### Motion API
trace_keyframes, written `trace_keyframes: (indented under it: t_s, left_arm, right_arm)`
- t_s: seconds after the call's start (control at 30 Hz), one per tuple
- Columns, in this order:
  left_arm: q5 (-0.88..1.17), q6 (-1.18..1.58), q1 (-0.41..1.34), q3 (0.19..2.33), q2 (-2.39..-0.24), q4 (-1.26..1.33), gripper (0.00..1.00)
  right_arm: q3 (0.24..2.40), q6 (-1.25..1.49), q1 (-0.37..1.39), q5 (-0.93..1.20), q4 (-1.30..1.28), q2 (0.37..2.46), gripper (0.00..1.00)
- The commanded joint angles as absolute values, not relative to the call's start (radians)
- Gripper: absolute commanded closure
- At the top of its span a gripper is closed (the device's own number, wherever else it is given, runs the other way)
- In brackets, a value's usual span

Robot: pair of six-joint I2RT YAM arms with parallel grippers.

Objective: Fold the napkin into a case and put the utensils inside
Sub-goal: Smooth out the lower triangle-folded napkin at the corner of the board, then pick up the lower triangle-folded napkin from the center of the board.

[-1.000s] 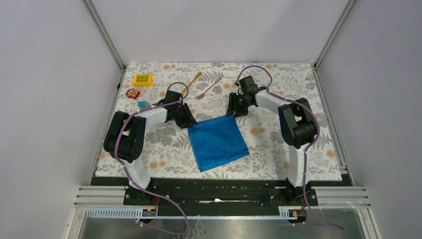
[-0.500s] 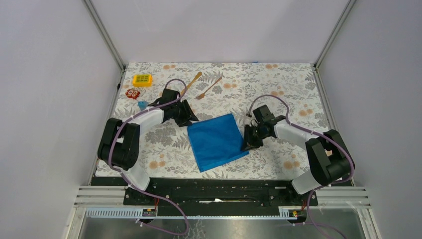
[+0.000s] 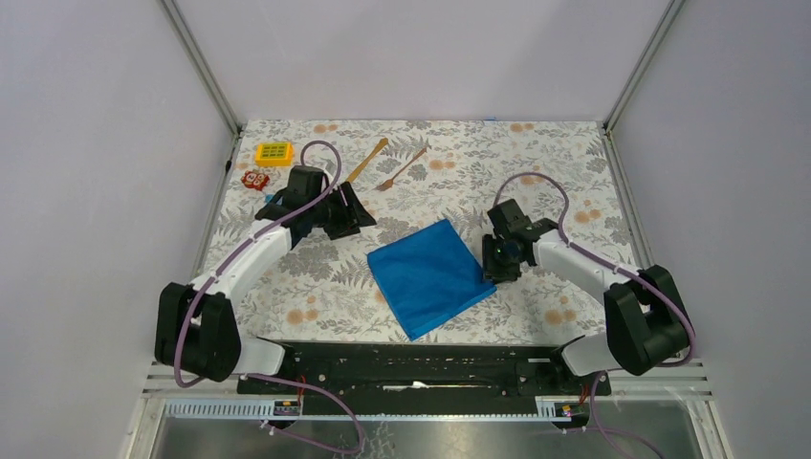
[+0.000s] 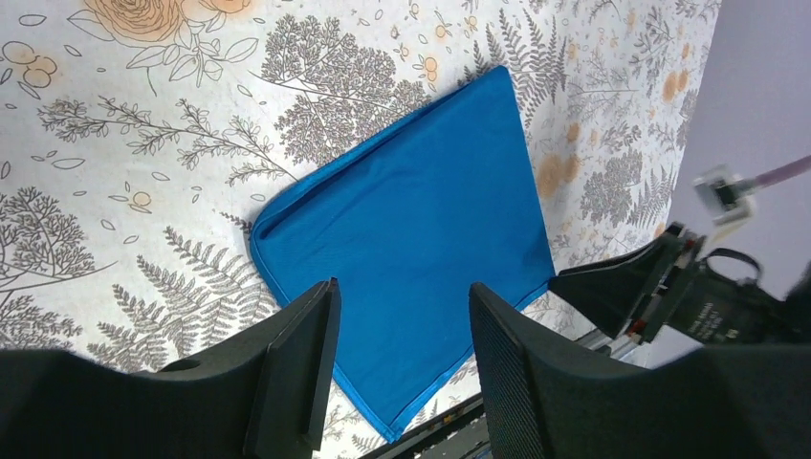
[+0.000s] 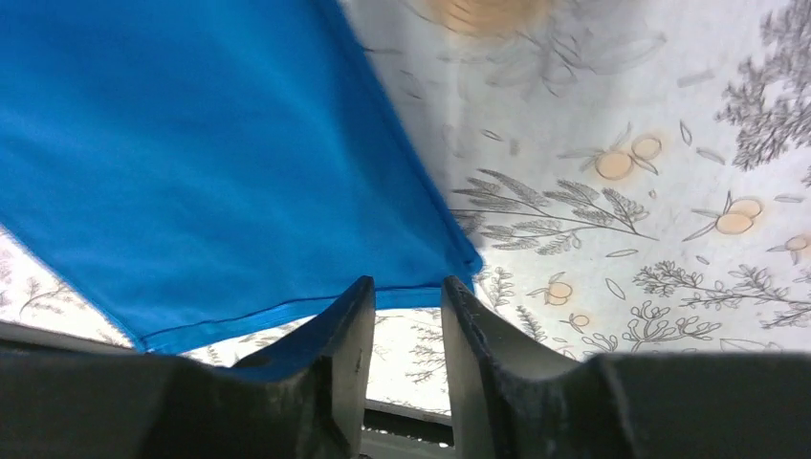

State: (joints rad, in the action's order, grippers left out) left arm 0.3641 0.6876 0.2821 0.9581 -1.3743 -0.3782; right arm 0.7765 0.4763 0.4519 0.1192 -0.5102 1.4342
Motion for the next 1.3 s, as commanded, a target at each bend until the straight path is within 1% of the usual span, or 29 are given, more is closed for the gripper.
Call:
trace_keyframes:
  t_s: [0.0, 0.07, 0.1, 0.23, 0.3, 0.47, 0.53, 0.6, 0.73, 0.93, 1.03, 1.17, 1.27]
  left_arm:
    - [0.346, 0.654, 0.279, 0.947, -1.307, -0.413, 0.42]
    - [0.331, 0.647, 0.278, 0.944, -1.291, -0.420, 0.41]
    - [0.321, 0.641, 0.278, 0.945, -1.286, -0.428, 0.41]
    - [0.312, 0.618, 0.255, 0.931, -1.274, -0.449, 0.37]
    - [0.319, 0.615, 0.233, 0.914, -1.260, -0.452, 0.37]
    - [0.389, 0.612, 0.151, 0.869, -1.230, -0.447, 0.35]
    - [0.423, 0.610, 0.118, 0.854, -1.228, -0.443, 0.35]
    - [0.453, 0.606, 0.090, 0.840, -1.232, -0.435, 0.35]
    - [0.484, 0.597, 0.057, 0.817, -1.240, -0.423, 0.34]
    - [0.502, 0.587, 0.038, 0.803, -1.257, -0.404, 0.34]
    - [0.509, 0.584, 0.033, 0.805, -1.260, -0.400, 0.34]
    - [0.507, 0.577, 0.026, 0.801, -1.264, -0.400, 0.34]
    - [0.512, 0.573, 0.021, 0.797, -1.266, -0.398, 0.34]
  right_arm:
    - [0.961, 0.364, 0.575, -0.006, -0.618, 1.374, 0.54]
    - [1.020, 0.324, 0.673, -0.020, -0.632, 1.388, 0.40]
    - [1.051, 0.319, 0.719, -0.011, -0.642, 1.406, 0.35]
    - [1.157, 0.368, 0.913, -0.006, -0.685, 1.521, 0.20]
    - [1.213, 0.414, 0.995, -0.025, -0.717, 1.598, 0.17]
    - [1.358, 0.500, 1.128, -0.067, -0.786, 1.764, 0.13]
    - [1.390, 0.518, 1.163, -0.077, -0.796, 1.812, 0.13]
    - [1.424, 0.523, 1.189, -0.079, -0.806, 1.858, 0.17]
    - [1.471, 0.528, 1.213, -0.091, -0.836, 1.928, 0.31]
    - [1.508, 0.523, 1.226, -0.088, -0.857, 1.997, 0.43]
    - [1.507, 0.519, 1.226, -0.089, -0.853, 2.013, 0.43]
    - [1.490, 0.516, 1.226, -0.095, -0.839, 2.030, 0.37]
    - [1.464, 0.516, 1.224, -0.095, -0.813, 2.040, 0.36]
